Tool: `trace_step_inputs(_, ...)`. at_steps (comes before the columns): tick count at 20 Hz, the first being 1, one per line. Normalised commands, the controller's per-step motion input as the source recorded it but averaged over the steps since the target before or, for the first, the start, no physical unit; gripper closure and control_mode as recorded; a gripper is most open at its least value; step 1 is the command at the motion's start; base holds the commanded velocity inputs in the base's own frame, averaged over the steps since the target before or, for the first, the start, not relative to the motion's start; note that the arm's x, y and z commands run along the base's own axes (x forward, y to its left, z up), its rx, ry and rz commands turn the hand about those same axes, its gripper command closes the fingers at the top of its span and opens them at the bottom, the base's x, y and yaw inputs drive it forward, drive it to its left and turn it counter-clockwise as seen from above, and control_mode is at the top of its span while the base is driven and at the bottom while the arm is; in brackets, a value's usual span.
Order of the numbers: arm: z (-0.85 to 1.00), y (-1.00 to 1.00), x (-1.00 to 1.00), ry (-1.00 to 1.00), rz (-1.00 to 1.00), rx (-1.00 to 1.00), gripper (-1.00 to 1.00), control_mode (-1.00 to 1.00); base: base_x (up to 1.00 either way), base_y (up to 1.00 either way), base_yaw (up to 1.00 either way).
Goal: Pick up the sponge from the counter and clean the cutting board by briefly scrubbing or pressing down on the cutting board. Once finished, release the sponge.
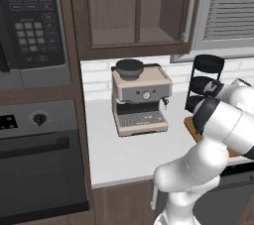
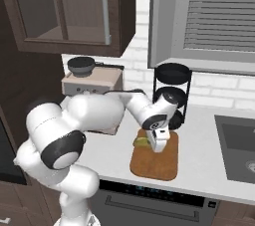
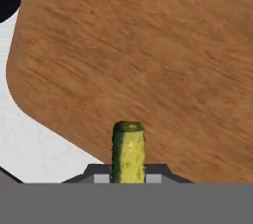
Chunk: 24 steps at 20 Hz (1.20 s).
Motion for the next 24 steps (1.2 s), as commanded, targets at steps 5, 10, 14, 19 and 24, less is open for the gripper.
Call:
trace_step_inputs(5,0.38,0.66,-0.03,-0.05,0.01,0.01,1.0,-1.0,0.0,0.0,0.0)
trace_step_inputs(10,0.01,0.67,-0.09,0.0,0.07,0.0,1.0,-1.0,0.0,0.0,0.0)
trace_step_inputs(14,0.0,0.56,-0.14,0.0,0.05,0.0,1.0,-1.0,0.0,0.0,0.0)
trace_step_inputs(19,0.0,0.18,0.0,0.0,0.02,0.0,1.0,-1.0,0.0,0.0,0.0)
trace_step_inputs(24,-0.1,0.13,0.03,-0.03,0.02,0.0,1.0,-1.0,0.0,0.0,0.0)
